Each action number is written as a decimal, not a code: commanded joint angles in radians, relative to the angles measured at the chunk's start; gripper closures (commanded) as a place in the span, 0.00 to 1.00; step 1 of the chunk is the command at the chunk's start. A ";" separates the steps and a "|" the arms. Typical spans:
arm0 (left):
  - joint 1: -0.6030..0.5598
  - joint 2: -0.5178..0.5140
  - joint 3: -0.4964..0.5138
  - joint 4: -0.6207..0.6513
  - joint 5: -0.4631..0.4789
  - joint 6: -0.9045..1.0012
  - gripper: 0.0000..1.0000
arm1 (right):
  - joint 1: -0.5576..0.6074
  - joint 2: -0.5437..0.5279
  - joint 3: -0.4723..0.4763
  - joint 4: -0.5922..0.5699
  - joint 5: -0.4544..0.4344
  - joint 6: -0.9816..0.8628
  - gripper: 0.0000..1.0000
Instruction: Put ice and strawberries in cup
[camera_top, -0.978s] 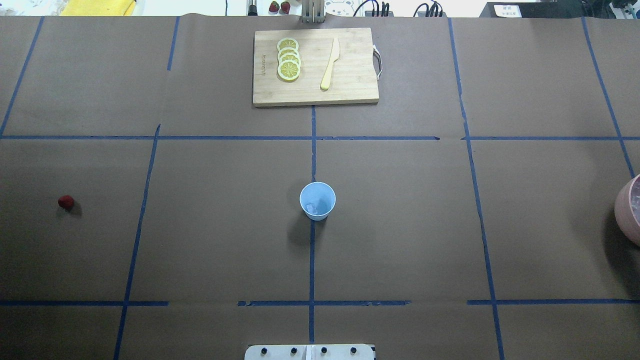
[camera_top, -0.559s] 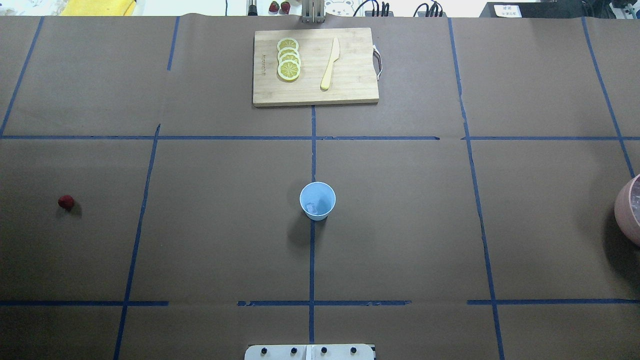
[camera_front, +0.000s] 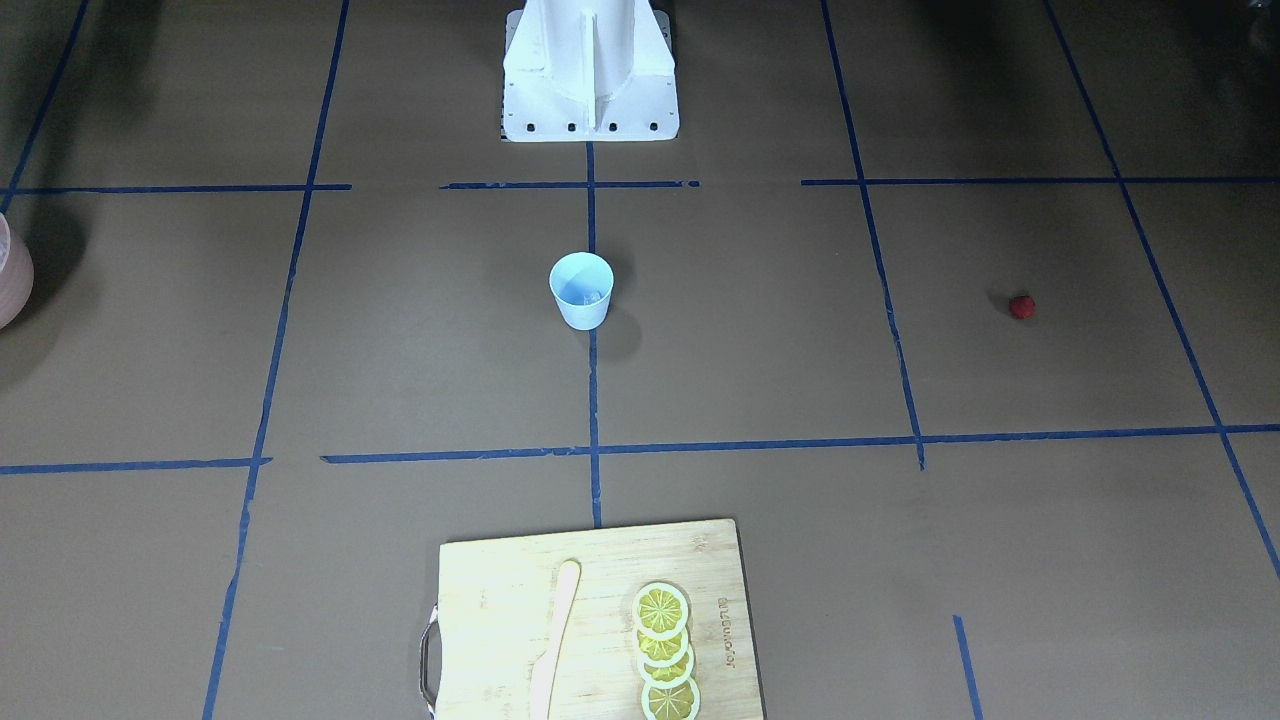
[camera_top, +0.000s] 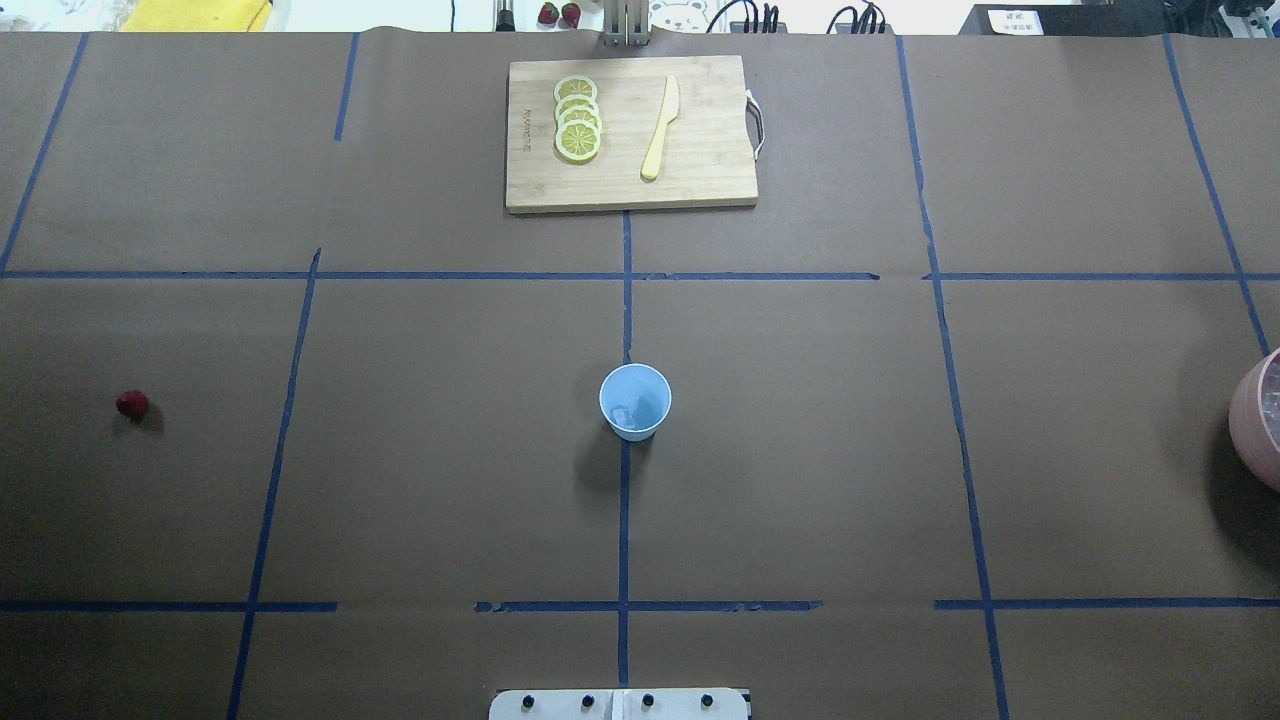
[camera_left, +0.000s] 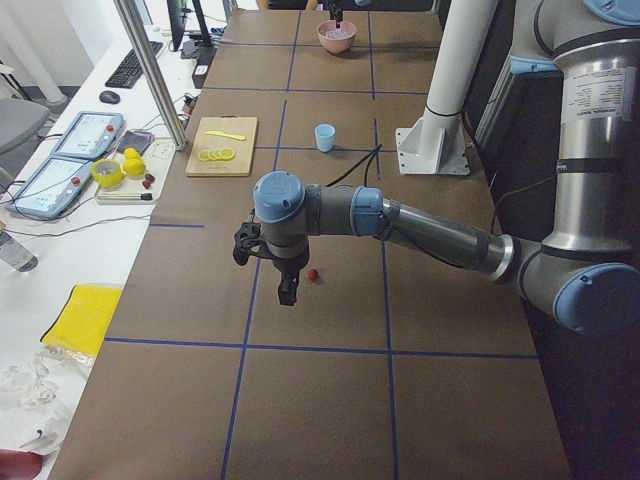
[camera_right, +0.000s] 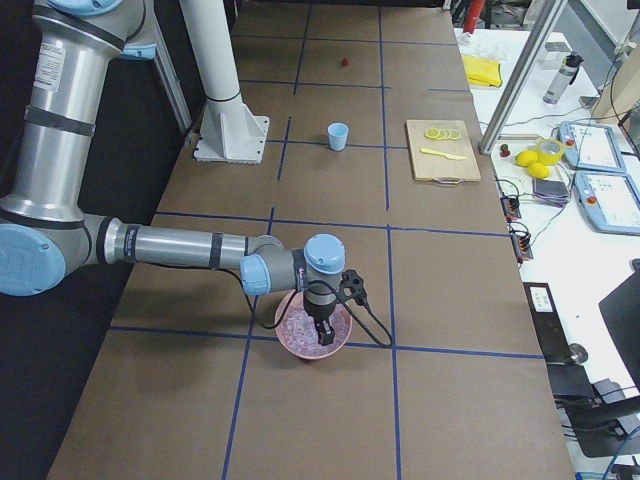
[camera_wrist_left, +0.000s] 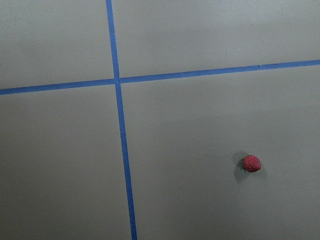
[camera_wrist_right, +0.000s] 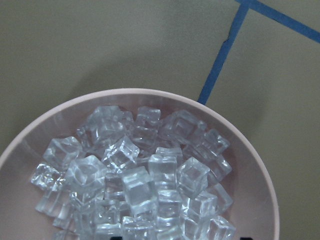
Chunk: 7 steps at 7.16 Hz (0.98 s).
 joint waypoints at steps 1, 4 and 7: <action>0.000 0.000 0.000 0.000 0.000 -0.001 0.00 | -0.005 0.000 -0.002 -0.001 0.002 0.001 0.23; 0.000 0.000 -0.002 0.000 0.000 -0.002 0.00 | -0.011 0.000 -0.013 -0.003 0.004 -0.003 0.27; 0.000 0.000 -0.002 0.000 -0.002 0.000 0.00 | -0.021 0.000 -0.028 -0.003 0.004 -0.006 0.27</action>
